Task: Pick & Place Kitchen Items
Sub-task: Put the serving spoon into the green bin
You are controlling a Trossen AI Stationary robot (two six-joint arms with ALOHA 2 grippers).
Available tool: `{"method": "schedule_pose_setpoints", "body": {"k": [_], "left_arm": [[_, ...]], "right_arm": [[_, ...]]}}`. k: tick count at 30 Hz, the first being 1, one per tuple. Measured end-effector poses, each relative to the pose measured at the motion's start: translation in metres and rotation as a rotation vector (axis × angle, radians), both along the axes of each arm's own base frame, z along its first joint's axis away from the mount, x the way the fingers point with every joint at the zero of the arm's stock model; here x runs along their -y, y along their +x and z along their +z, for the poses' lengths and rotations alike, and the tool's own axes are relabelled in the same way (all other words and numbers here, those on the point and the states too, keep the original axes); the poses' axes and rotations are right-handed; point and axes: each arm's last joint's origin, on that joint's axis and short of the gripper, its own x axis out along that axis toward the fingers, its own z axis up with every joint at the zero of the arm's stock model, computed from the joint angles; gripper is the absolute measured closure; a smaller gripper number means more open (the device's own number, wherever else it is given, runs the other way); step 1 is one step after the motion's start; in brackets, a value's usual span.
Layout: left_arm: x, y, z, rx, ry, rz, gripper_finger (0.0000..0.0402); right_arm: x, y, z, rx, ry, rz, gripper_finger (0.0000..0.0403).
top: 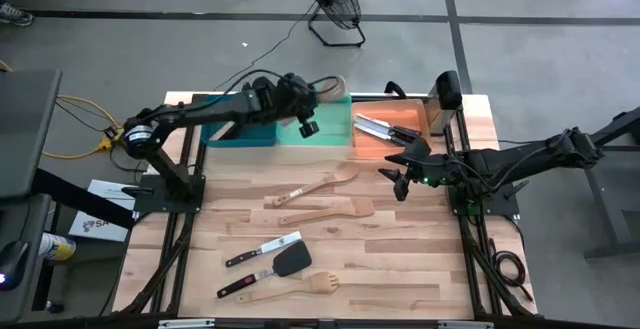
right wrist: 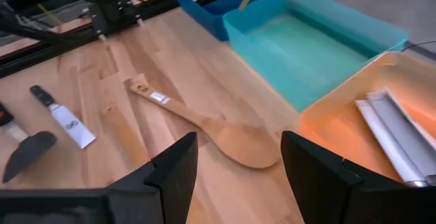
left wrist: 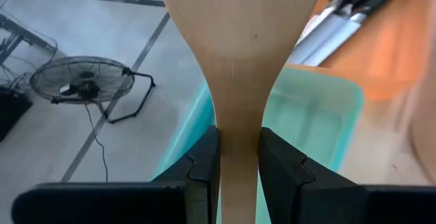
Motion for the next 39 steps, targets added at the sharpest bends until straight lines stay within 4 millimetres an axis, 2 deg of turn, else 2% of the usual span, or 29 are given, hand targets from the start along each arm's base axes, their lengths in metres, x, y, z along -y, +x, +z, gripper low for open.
{"method": "schedule_pose_setpoints", "body": {"k": [12, 27, 39], "left_arm": [[-0.040, 0.012, -0.045, -0.081, -0.039, 0.064, 0.0331], [-0.064, 0.013, -0.076, -0.083, -0.174, 0.113, 0.0332], [-0.073, 0.023, -0.110, -0.091, -0.244, 0.138, 0.0333]], "right_arm": [[0.003, -0.001, 0.001, 0.022, -0.025, -0.106, 0.0200], [0.008, -0.002, 0.002, 0.061, -0.021, -0.238, 0.0200], [0.022, -0.002, 0.002, 0.059, -0.022, -0.310, 0.0200]]}}
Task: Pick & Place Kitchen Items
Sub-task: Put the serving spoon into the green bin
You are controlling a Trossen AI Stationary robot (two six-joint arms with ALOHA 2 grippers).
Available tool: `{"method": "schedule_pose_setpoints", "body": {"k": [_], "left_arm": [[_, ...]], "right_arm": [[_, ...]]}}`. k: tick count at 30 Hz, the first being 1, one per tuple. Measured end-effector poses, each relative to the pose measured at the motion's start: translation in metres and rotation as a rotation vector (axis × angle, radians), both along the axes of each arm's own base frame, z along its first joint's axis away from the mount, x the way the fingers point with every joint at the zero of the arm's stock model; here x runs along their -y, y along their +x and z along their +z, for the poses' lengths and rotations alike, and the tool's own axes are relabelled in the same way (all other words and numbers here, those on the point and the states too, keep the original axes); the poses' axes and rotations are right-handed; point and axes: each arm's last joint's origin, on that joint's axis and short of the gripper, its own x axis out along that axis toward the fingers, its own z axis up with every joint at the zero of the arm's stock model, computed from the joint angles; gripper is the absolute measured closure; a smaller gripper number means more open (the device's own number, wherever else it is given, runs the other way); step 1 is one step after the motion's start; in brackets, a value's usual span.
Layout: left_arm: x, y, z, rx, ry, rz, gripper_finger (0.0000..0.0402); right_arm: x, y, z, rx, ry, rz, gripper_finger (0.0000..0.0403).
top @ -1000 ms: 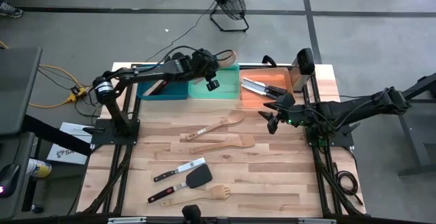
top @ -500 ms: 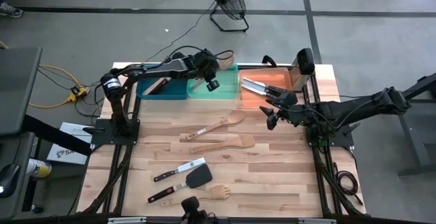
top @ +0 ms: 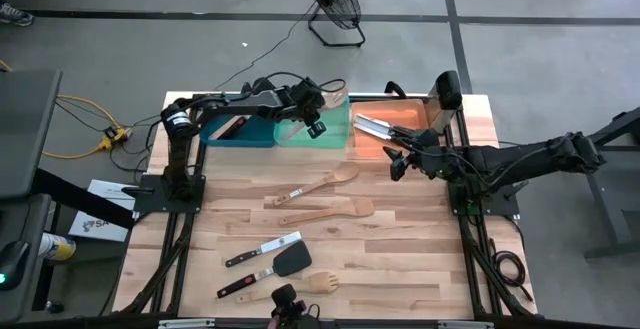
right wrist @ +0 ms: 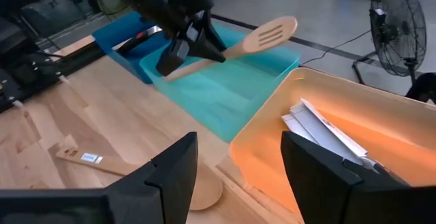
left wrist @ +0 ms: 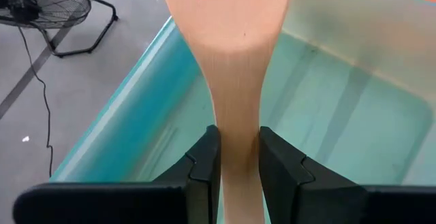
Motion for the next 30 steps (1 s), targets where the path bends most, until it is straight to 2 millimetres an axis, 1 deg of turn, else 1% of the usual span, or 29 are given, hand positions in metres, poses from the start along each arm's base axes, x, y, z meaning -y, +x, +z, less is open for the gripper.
{"method": "schedule_pose_setpoints", "body": {"k": [5, 21, 30], "left_arm": [[-0.0011, -0.0002, -0.0010, -0.013, 0.023, 0.007, 0.0309], [-0.0012, 0.0004, -0.0009, -0.005, 0.025, -0.005, 0.0298], [0.0003, -0.0022, -0.0011, -0.030, 0.010, -0.008, 0.0230]], "right_arm": [[0.0029, -0.0001, 0.0001, 0.001, 0.000, -0.016, 0.0200], [0.0030, -0.0001, 0.0000, 0.011, 0.013, -0.023, 0.0200], [0.0028, 0.0000, 0.0000, 0.010, 0.016, -0.016, 0.0200]]}}
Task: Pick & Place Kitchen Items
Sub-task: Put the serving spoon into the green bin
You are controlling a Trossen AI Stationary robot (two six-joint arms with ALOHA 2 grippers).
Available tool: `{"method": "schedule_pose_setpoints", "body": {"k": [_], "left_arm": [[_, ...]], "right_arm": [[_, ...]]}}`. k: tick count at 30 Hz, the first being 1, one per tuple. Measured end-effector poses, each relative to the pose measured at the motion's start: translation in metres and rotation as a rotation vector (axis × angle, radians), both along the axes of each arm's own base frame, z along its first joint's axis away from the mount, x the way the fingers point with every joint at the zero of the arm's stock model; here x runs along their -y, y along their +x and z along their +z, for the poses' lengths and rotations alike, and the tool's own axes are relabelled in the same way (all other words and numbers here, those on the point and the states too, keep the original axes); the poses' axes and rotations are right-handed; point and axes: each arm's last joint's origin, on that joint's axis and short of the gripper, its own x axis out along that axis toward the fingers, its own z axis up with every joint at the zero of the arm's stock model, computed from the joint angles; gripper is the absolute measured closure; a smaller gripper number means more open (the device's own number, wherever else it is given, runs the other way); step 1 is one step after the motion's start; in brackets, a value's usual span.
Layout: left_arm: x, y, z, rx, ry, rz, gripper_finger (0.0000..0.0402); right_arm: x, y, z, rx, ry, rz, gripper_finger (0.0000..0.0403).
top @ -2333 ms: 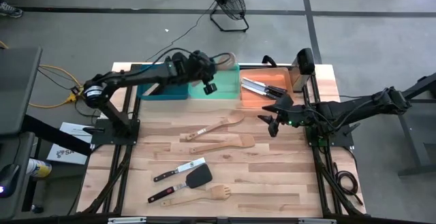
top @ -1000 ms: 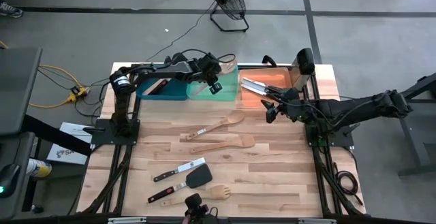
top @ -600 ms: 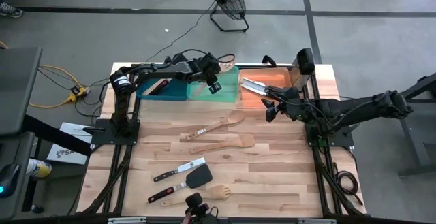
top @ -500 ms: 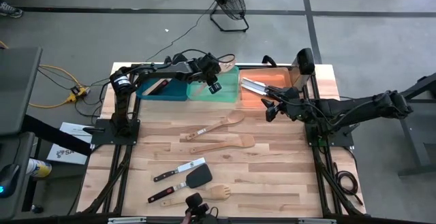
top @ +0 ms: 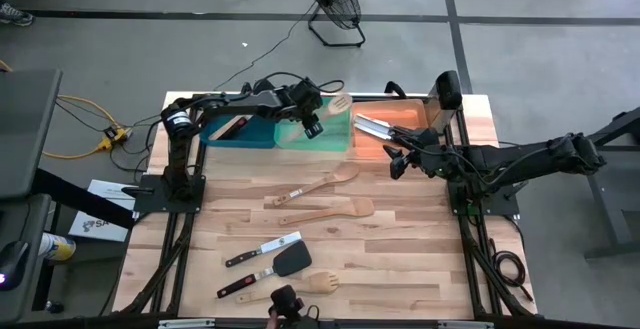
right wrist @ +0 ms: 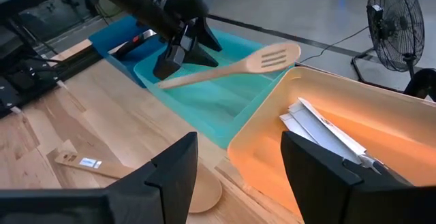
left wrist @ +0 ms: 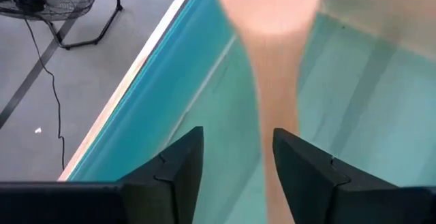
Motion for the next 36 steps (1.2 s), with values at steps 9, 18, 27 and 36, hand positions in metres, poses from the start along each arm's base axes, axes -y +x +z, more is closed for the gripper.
{"method": "schedule_pose_setpoints", "body": {"k": [9, 18, 27, 36], "left_arm": [[0.006, -0.008, 0.016, 0.021, -0.044, 0.015, 0.0220], [0.033, -0.020, 0.053, 0.090, -0.127, 0.039, 0.0220], [0.082, -0.017, 0.077, 0.135, -0.261, -0.177, 0.0220], [0.137, -0.004, 0.074, 0.082, -0.293, -0.296, 0.0220]], "right_arm": [[-0.002, 0.001, 0.000, 0.009, 0.044, 0.060, 0.0200], [-0.006, 0.003, -0.001, 0.043, 0.187, 0.168, 0.0200], [-0.011, 0.004, -0.002, 0.005, 0.222, 0.338, 0.0200], [-0.013, 0.004, -0.003, -0.040, 0.184, 0.457, 0.0200]]}}
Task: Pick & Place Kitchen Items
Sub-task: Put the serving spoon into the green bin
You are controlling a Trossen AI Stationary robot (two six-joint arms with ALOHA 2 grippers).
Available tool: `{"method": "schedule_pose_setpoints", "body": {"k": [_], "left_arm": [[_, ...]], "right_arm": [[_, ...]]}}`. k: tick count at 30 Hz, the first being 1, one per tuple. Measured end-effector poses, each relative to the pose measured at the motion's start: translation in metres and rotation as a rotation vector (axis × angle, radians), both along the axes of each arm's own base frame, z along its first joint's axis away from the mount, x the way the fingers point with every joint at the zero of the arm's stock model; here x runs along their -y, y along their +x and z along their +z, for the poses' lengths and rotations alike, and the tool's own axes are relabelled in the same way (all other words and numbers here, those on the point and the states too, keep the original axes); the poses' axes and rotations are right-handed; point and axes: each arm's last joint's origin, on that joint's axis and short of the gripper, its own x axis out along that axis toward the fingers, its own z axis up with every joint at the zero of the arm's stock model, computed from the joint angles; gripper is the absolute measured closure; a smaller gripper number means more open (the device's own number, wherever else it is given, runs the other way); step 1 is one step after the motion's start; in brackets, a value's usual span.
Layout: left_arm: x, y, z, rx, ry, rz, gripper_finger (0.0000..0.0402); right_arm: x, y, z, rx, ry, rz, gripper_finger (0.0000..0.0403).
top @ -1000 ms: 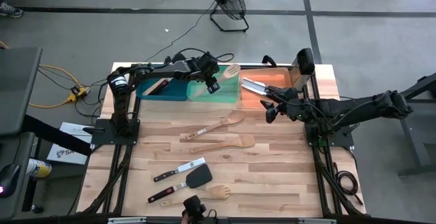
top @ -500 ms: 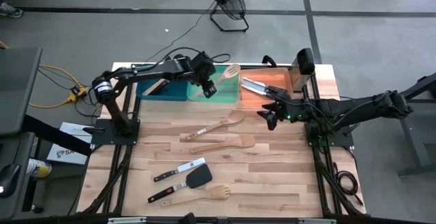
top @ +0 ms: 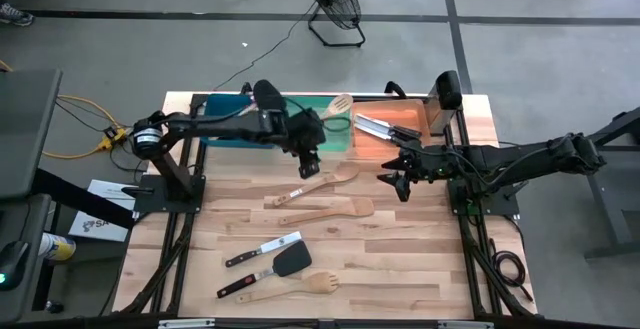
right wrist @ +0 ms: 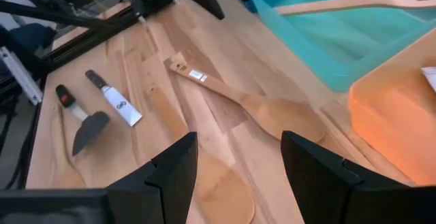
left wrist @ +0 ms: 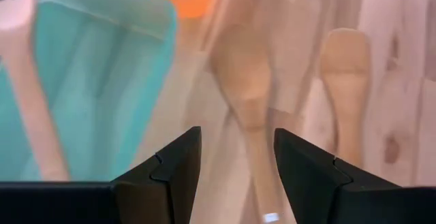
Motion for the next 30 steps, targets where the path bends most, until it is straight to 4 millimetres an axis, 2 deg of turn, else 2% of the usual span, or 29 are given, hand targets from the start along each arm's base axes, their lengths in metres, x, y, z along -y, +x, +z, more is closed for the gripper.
{"method": "schedule_pose_setpoints", "body": {"k": [17, 24, 30], "left_arm": [[0.073, 0.011, 0.001, 0.018, 0.065, -0.131, 0.0220], [0.098, 0.019, -0.011, 0.001, 0.046, -0.128, 0.0220], [0.113, 0.030, -0.034, -0.029, 0.032, -0.147, 0.0220]], "right_arm": [[0.000, 0.000, 0.000, -0.001, 0.001, 0.004, 0.0200], [0.000, 0.000, 0.000, -0.005, 0.001, 0.004, 0.0200], [0.000, 0.000, 0.000, -0.002, 0.000, 0.001, 0.0200]]}}
